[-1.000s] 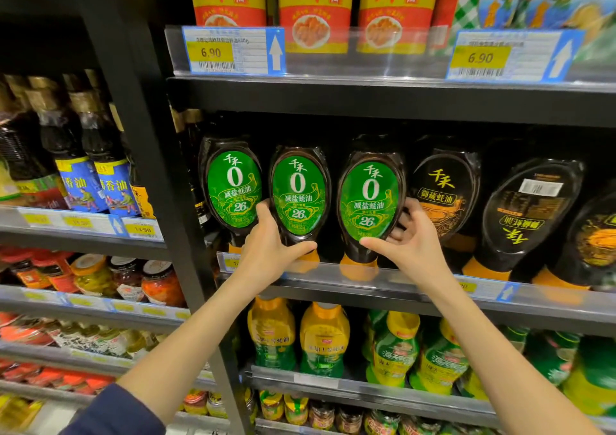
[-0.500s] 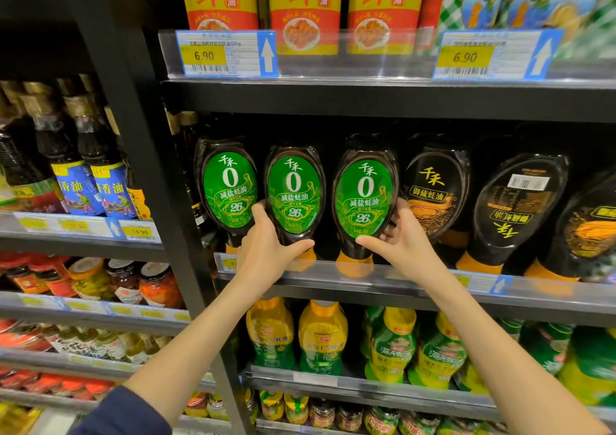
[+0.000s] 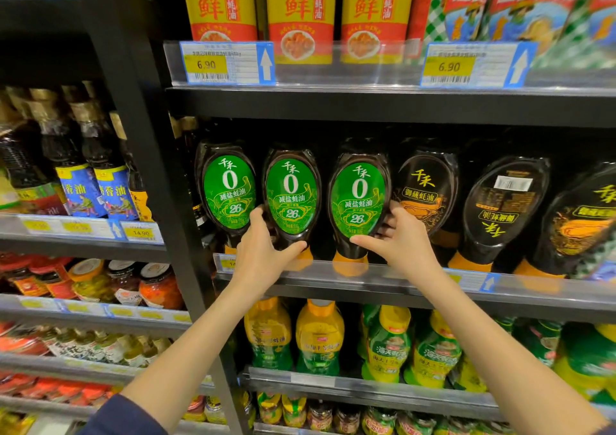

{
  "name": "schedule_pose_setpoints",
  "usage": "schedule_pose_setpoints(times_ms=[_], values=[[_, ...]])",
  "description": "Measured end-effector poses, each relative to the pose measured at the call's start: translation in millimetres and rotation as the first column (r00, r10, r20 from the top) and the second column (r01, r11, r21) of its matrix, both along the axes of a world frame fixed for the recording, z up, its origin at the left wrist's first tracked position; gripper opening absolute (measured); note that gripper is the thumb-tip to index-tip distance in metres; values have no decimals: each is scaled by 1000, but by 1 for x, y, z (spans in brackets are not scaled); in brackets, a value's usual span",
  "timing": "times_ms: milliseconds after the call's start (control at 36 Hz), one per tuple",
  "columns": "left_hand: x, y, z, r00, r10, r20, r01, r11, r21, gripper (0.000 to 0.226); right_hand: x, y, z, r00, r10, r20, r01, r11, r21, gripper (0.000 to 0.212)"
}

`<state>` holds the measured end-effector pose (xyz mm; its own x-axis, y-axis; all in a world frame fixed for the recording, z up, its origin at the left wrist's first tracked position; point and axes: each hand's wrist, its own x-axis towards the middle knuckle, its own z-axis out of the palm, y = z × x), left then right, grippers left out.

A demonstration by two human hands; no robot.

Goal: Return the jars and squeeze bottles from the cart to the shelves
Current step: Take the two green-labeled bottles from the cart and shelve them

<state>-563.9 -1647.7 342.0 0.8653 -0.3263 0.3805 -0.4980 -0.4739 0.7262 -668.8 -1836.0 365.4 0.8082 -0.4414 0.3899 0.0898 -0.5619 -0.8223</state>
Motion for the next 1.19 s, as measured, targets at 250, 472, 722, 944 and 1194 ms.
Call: schedule_pose_setpoints(times_ms=[250, 472, 722, 944, 1194], values=[[-12, 10, -3, 999, -47, 11, 48, 980, -195, 77, -7, 0, 3, 981, -171, -96, 145, 962, -233, 52], [-40, -5, -15, 953, -90, 291, 167, 953, -253, 37, -33, -6, 43, 979, -179, 102, 204, 915, -348, 34], [-59, -52, -13, 979, -190, 77, 194, 980, -38, 86, -27, -12, 94, 999, 36, -4, -26, 625, -780, 61], [-56, -72, -7, 993, 33, 118, -52, 985, 165, 90, -13, -18, 128, 972, 43, -231, -210, 603, -770, 50], [-57, -77, -2, 989, 104, 107, -124, 972, 201, 79, -7, -24, 132, 949, 76, -307, -275, 678, -682, 47]])
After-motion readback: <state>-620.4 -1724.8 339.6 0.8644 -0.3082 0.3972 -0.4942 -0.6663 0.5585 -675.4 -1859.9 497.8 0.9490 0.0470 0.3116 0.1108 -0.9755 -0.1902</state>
